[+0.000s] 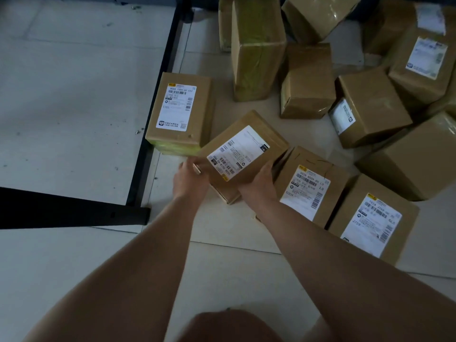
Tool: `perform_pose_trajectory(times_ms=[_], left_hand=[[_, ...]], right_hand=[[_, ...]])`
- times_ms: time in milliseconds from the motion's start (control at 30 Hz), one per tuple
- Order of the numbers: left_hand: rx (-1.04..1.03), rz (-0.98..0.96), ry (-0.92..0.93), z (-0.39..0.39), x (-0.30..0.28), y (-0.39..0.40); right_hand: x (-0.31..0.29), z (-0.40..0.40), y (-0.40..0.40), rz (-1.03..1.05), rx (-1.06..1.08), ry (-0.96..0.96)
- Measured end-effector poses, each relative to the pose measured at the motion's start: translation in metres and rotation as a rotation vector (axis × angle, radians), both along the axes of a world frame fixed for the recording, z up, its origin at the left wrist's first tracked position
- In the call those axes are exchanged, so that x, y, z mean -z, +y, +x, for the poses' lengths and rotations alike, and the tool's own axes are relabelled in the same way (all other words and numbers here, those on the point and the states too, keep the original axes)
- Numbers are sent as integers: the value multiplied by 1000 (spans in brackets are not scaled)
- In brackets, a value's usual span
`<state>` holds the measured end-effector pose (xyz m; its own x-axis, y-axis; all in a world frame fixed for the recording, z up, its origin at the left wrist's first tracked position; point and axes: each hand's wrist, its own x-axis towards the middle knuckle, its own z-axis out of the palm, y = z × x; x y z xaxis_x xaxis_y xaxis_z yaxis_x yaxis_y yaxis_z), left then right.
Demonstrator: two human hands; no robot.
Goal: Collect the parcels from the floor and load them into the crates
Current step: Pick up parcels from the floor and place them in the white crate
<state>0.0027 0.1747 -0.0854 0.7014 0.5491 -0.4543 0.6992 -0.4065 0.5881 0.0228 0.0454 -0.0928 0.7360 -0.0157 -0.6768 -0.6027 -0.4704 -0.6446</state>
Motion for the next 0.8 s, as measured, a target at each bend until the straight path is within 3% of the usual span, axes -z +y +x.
perform_pose_trajectory(times_ms=[100, 233, 300, 400, 500, 700, 800], left_hand=[[76, -80, 33, 7, 5, 9], [-172, -313, 58, 21, 8, -7], [-226, -359, 55, 15, 11, -24], [-149, -349, 21, 8, 16, -37], [-167, -372, -13, -5, 11, -33], [-287, -526, 105, -70, 11, 17], [-229, -476, 102, -93, 9, 41]], right_hand=[[-3, 1, -9, 5, -64, 84], [-6, 4, -21, -127, -196, -250], [-5, 6, -23, -227, -434, -298], [-3, 8, -25, -471, -858, -233], [-10, 1, -23, -580, -967, -258], [-27, -28, -7, -619, -1376, -440], [-37, -13, 13, -546, -1377, -550]])
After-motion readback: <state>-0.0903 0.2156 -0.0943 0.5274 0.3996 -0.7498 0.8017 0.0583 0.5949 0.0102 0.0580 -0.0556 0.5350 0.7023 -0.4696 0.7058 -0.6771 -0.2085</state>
